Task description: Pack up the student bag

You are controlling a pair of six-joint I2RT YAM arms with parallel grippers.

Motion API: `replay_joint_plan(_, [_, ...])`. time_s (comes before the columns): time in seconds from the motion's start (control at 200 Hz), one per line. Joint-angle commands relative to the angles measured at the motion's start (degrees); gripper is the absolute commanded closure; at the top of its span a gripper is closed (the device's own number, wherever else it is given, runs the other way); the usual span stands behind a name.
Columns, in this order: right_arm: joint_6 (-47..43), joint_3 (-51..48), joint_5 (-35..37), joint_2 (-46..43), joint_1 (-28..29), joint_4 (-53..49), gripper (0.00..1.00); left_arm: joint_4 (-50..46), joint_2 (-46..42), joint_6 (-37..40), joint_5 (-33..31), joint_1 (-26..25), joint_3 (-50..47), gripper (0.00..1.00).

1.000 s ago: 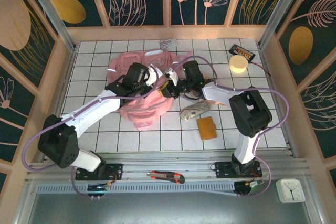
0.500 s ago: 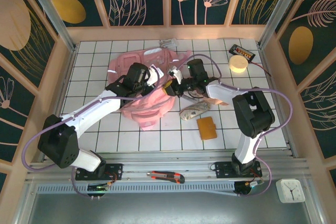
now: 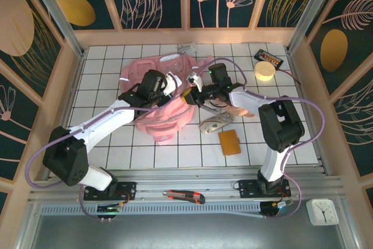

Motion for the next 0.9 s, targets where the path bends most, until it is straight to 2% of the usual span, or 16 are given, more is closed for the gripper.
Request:
replay_joint_plan(0.0, [-1.2, 1.7, 0.0, 0.3, -1.2, -1.1, 1.0, 5.9, -0.1, 0.2, 0.3, -0.3, 3.7, 1.0])
replay_joint_plan(0.22, [-6.2, 2.6, 2.9, -1.5, -1.6, -8.4, 1.0, 5.5, 0.5, 1.6, -0.6, -0.2, 4.0, 1.0])
replay_joint_plan(0.535, [-17.5, 12.8, 7.0, -1.1, -2.8, -27.6, 1.0, 5.2, -0.2, 6.0, -3.0, -0.3, 1.8, 1.0])
replay_joint_plan(0.896, [-19.1, 18.1, 5.7, -0.1, -2.5, -36.0, 1.0, 5.9, -0.7, 6.4, -3.3, -0.2, 1.0, 1.0])
